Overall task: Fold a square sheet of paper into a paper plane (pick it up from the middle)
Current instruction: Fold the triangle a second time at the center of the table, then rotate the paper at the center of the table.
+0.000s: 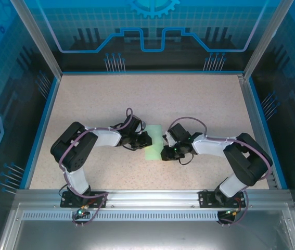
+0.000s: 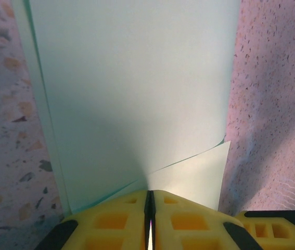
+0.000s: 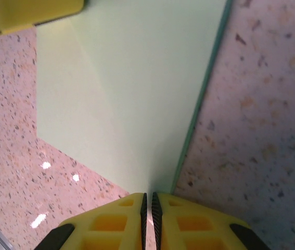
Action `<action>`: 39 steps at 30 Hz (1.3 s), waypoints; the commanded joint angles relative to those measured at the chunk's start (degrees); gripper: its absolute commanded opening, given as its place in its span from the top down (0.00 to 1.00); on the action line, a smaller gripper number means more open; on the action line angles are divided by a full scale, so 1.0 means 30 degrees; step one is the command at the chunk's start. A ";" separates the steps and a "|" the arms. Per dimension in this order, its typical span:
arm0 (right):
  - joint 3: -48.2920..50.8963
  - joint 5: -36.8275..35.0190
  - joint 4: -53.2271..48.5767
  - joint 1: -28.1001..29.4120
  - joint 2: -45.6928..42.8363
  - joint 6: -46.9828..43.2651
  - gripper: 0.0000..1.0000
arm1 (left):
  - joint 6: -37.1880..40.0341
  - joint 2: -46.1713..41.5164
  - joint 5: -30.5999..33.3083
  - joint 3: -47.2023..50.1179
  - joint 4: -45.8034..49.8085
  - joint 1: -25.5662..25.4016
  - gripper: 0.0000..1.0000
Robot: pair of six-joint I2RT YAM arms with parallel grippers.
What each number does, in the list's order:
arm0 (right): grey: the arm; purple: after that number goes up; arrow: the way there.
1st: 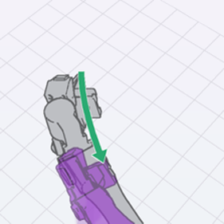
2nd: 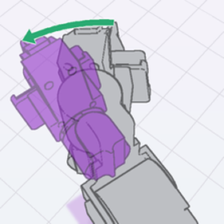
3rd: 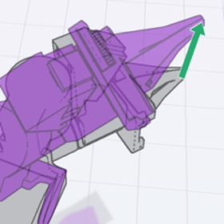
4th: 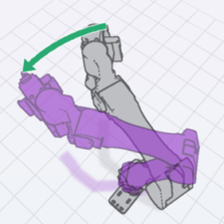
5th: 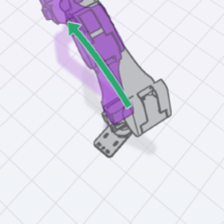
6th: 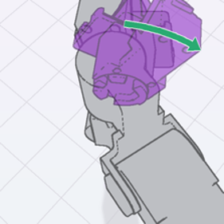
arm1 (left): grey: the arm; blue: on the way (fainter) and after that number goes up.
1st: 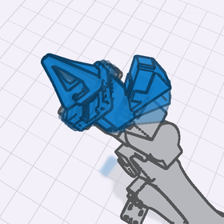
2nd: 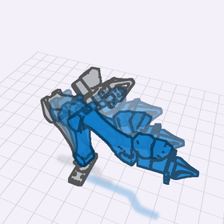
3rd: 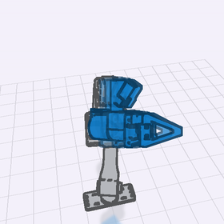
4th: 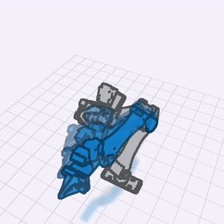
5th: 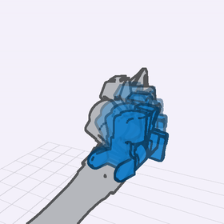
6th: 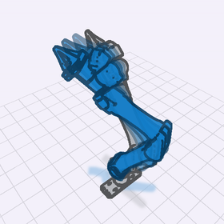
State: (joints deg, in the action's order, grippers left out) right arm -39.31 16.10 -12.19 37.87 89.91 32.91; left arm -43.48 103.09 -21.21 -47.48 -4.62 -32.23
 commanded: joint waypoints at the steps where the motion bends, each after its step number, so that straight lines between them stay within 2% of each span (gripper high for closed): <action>1: 0.0890 -0.0205 -0.1210 -0.0255 -0.0502 -0.0030 0.85 | 0.0140 0.0247 0.0830 -0.0193 0.1113 -0.0038 0.85; 6: 0.1007 -0.0235 0.0713 -0.0489 -0.3055 0.0776 0.85 | 0.0081 -0.0657 0.0171 -0.0559 0.0889 -0.0146 0.84; 10: 0.0563 -0.1703 0.1450 -0.0639 -0.4049 0.1293 0.84 | -0.0458 -0.1918 -0.0532 -0.0440 0.0191 -0.0203 0.77; 21: -0.2208 -0.1611 0.2114 -0.0721 -0.0224 0.1248 0.82 | -0.1969 -0.3308 -0.0253 0.2079 -0.1172 -0.0186 0.69; 23: -0.2518 -0.1837 0.2127 -0.0830 0.0390 0.1385 0.82 | -0.2349 -0.3228 -0.0281 0.2316 -0.1463 -0.0192 0.64; 30: -0.2859 -0.2230 0.2597 -0.1192 0.1981 0.2000 0.80 | -0.2686 -0.2771 0.0236 0.2035 -0.0993 -0.0207 0.54; 39: -0.2563 -0.2092 0.3124 -0.1665 0.2828 0.2651 0.79 | -0.3193 -0.1790 0.0223 0.1172 -0.0364 -0.0209 0.53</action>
State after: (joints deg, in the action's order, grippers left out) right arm -46.57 9.93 -4.36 33.78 97.38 39.62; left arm -52.12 96.75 -20.80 -41.98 -7.18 -32.49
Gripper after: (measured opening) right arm 0.208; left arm 0.471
